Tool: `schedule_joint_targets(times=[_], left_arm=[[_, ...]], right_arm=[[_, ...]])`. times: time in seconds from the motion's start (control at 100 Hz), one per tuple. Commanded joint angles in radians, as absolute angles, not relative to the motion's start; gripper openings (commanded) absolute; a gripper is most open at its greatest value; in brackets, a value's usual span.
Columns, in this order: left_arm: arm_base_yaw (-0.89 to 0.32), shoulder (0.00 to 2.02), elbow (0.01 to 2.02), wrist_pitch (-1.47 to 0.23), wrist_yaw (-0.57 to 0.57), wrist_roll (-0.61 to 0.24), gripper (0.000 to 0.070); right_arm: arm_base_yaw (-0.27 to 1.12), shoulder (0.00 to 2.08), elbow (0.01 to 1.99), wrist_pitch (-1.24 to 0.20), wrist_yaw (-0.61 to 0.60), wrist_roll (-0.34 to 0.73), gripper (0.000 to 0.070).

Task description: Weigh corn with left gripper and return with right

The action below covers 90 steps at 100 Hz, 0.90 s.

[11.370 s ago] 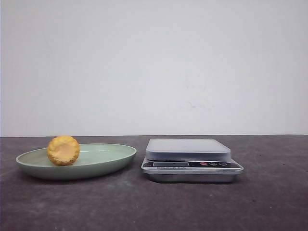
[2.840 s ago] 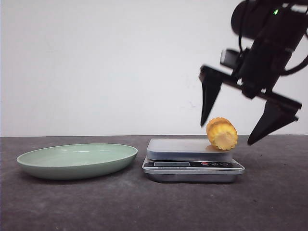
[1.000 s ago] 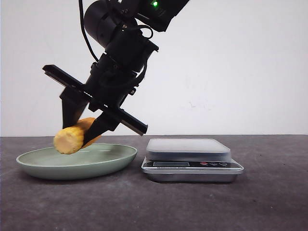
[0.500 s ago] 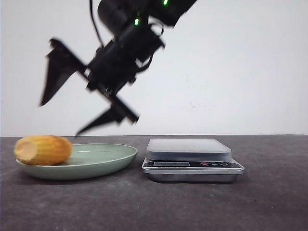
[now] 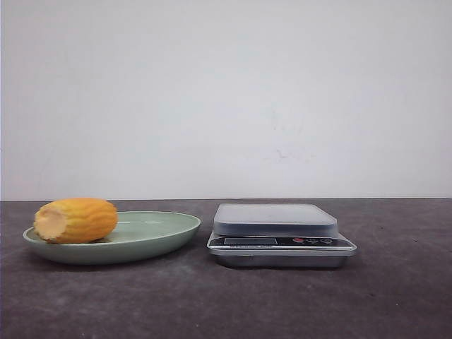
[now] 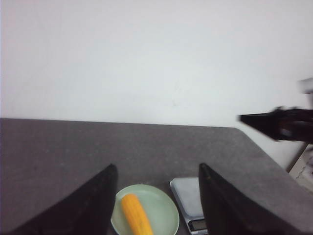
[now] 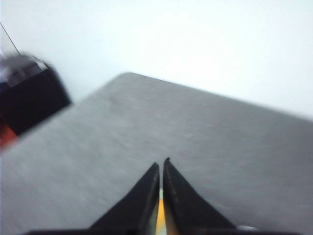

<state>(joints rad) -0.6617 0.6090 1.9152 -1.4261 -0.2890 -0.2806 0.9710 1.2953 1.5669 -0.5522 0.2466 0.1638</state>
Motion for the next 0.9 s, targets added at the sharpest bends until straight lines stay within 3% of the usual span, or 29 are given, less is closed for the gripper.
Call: schedule_joint_targets(times=[0.0, 0.07, 0.14, 0.18, 0.24, 0.31, 0.38, 0.57, 0.89], left_arm=[[-0.667, 0.613, 1.914, -1.481, -0.287, -0.281, 0.0310], [-0.667, 0.613, 1.878, -1.480, -0.287, -0.281, 0.0308], [-0.667, 0.612, 1.830, -1.481, -0.287, -0.281, 0.0284], [-0.667, 0.612, 1.800, -1.480, -0.287, -0.281, 0.0203], [-0.667, 0.606, 1.753, -1.480, -0.288, -0.279, 0.0000], [-0.667, 0.599, 1.701, -1.480, -0.293, -0.279, 0.0010], [-0.667, 0.593, 1.662, -1.480, -0.295, -0.279, 0.0010], [-0.667, 0.593, 1.635, -1.480, -0.290, -0.322, 0.0011], [-0.667, 0.593, 1.636, -1.480, -0.287, -0.326, 0.0011]], right_arm=[[1.038, 1.251, 1.576, -0.620, 0.340, 0.021, 0.0000], [1.111, 1.190, 1.555, -0.646, 0.484, 0.022, 0.0000], [1.186, 1.117, 1.491, -0.576, 0.598, 0.016, 0.0001], [1.223, 1.070, 1.436, -0.507, 0.608, -0.014, 0.0001], [1.265, 0.992, 1.338, -0.390, 0.597, -0.088, 0.0001], [1.301, 0.915, 1.224, -0.289, 0.588, -0.172, 0.0001], [1.316, 0.857, 1.137, -0.255, 0.588, -0.192, 0.0001], [1.312, 0.797, 1.096, -0.384, 0.592, -0.191, 0.0001], [1.312, 0.795, 1.096, -0.390, 0.592, -0.191, 0.0001]])
